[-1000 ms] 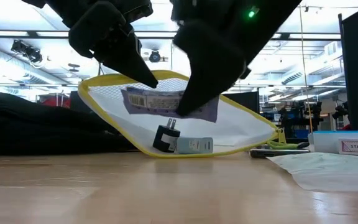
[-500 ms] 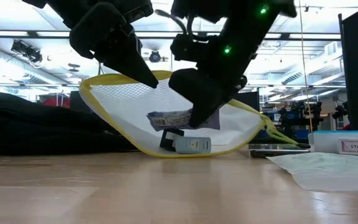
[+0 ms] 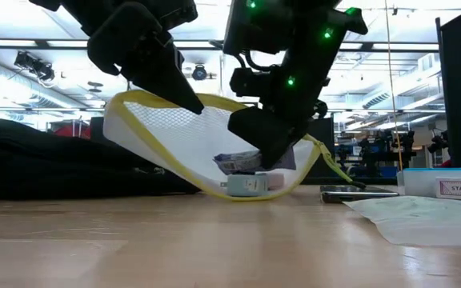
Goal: Unpack backpack
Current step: Put the chocolate bar into the zip lock bag, then put the earphones into the zip lock bag
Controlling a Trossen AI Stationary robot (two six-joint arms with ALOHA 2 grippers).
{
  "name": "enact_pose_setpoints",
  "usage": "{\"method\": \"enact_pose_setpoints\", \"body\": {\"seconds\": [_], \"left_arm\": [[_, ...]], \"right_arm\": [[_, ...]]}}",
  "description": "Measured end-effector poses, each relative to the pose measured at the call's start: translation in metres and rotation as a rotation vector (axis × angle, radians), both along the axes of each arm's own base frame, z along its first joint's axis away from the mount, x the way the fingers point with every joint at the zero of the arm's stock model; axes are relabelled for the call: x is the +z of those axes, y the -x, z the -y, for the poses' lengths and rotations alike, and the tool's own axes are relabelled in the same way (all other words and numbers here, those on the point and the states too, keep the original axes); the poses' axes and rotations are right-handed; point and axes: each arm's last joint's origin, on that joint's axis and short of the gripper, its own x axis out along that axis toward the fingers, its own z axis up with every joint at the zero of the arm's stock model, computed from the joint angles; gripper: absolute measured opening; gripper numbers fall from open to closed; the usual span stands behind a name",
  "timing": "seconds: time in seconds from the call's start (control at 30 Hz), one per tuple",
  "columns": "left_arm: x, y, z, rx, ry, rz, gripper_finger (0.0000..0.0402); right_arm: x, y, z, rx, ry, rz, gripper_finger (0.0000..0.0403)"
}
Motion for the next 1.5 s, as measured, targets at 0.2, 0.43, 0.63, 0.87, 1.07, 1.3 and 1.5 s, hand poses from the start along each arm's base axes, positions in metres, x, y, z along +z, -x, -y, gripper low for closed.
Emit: {"method": "enact_pose_setpoints", "body": {"seconds": [0.2, 0.43, 0.63, 0.87, 1.07, 1.3, 1.5], "left_arm": [[0.0, 0.0, 0.0, -0.007, -0.003, -0.003, 0.0], [0.0, 0.0, 0.0, -0.007, -0.003, -0.003, 0.0], [0.0, 0.0, 0.0, -0.007, -0.003, -0.003, 0.0], [0.0, 0.0, 0.0, -0.007, -0.004, -0.003, 0.0], [-0.001, 0.001, 0.0, -0.008, -0.007, -0.014, 0.0], [-0.001, 0.001, 0.0, -0.004, -0.006, -0.02, 0.0], [-0.001, 0.001, 0.0, 0.005, 0.004, -0.017, 0.0]], "right_arm": [[0.0, 0.0, -0.001, 0.03, 0.012, -0.018, 0.0034], [0.0, 0.0, -0.009, 0.083, 0.023, -0.034, 0.0117], [0.002, -0.003, -0.023, 0.161, 0.029, -0.001, 0.0196], [0.021, -0.008, -0.054, 0.265, 0.031, 0.044, 0.0243], [0.034, -0.002, -0.096, 0.454, 0.033, 0.034, 0.0244], [0.029, 0.024, -0.142, 0.563, -0.143, -0.026, 0.0215], [0.025, 0.053, -0.169, 0.52, -0.313, -0.11, 0.0197]]}}
